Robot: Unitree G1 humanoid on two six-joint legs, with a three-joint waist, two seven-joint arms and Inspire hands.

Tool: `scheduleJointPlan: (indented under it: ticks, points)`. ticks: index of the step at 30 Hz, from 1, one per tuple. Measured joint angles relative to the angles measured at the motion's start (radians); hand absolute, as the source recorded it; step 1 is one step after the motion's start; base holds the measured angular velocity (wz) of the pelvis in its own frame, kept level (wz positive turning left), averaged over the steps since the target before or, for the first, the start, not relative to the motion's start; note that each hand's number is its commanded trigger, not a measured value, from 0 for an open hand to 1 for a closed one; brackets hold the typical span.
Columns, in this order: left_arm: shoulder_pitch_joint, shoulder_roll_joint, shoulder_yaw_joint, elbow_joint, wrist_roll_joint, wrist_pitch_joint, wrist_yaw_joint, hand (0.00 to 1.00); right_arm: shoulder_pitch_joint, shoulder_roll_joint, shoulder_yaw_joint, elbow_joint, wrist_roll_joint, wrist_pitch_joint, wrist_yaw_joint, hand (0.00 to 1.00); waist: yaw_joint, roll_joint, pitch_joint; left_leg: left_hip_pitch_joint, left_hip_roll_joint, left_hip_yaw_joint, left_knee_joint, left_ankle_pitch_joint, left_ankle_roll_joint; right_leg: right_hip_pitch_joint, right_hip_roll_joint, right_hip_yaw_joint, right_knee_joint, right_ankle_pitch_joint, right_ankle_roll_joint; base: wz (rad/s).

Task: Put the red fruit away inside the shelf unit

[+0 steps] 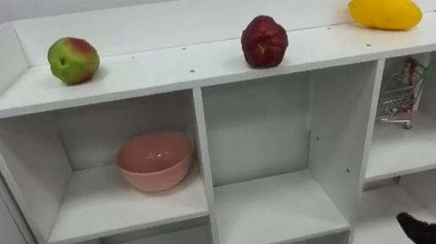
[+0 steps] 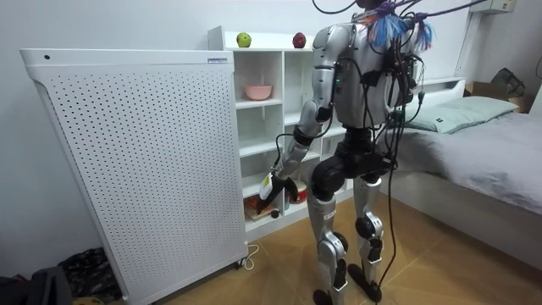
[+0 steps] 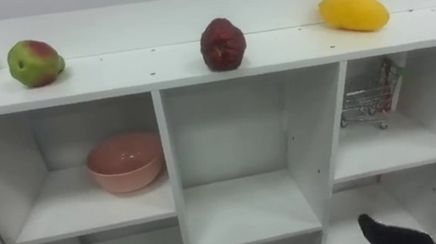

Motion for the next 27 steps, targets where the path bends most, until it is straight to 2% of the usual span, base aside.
scheduleJointPlan:
  ticks: [2, 7, 13, 15, 19, 23, 27]
  points:
    - [0.0, 0.0, 0.0, -0.009, 0.0, -0.001, -0.016, 0.0, -0.007, 0.0, 0.001, -0.038, 0.0, -0.012, -0.002, 0.0, 0.0, 0.002, -0.0005, -0.001, 0.0, 0.0, 0.001, 0.0, 0.0, 0.0, 0.0, 0.0, 0.0, 0.0, 0.0, 0.0]
    - [-0.007, -0.001, -0.039, -0.009, 0.0, -0.001, -0.033, 0.0, -0.065, -0.006, 0.029, -0.058, 0.02, -0.015, -0.007, 0.0, -0.001, 0.003, -0.0019, -0.001, 0.0, 0.001, 0.006, 0.0, 0.0, 0.001, 0.0, -0.001, 0.001, 0.001, -0.002, 0.0]
    - [-0.029, -0.006, -0.043, -0.018, 0.001, 0.002, -0.075, 0.0, -0.147, -0.011, 0.061, -0.074, 0.063, -0.013, -0.024, 0.0, 0.0, 0.001, -0.0034, -0.014, 0.0, -0.001, 0.015, 0.001, 0.001, -0.002, -0.001, -0.005, 0.004, 0.003, -0.005, 0.01]
    - [-0.029, -0.002, -0.053, -0.029, -0.001, 0.007, -0.102, 0.0, -0.188, -0.039, 0.085, -0.084, 0.086, -0.013, -0.024, 0.0, 0.0, 0.001, -0.0033, -0.016, 0.001, -0.006, 0.015, 0.001, 0.001, -0.002, -0.001, -0.011, 0.004, 0.003, -0.005, 0.04]
    - [-0.045, 0.004, -0.086, -0.048, 0.0, 0.023, -0.124, 0.0, -0.246, -0.067, 0.116, -0.084, 0.089, -0.01, -0.023, 0.0, 0.0, -0.003, -0.0054, -0.03, 0.0, -0.01, 0.016, 0.001, 0.001, -0.015, -0.002, -0.019, 0.005, 0.003, -0.005, 0.02]
    - [-0.086, 0.014, -0.1, -0.058, -0.001, 0.03, -0.14, 0.0, -0.289, -0.073, 0.126, -0.084, 0.089, 0.014, -0.016, 0.0, 0.026, -0.014, -0.0046, -0.034, 0.0, -0.013, 0.014, 0.004, 0.0, -0.026, -0.001, -0.021, 0.006, 0.004, -0.006, 0.0]
    - [-0.125, 0.018, -0.118, -0.058, 0.001, 0.04, -0.154, 0.0, -0.348, -0.074, 0.129, -0.082, 0.109, 0.033, -0.015, 0.0, 0.047, -0.028, -0.0026, -0.031, 0.0, -0.036, 0.011, 0.003, 0.0, -0.02, -0.001, -0.03, -0.001, 0.004, -0.006, 0.01]
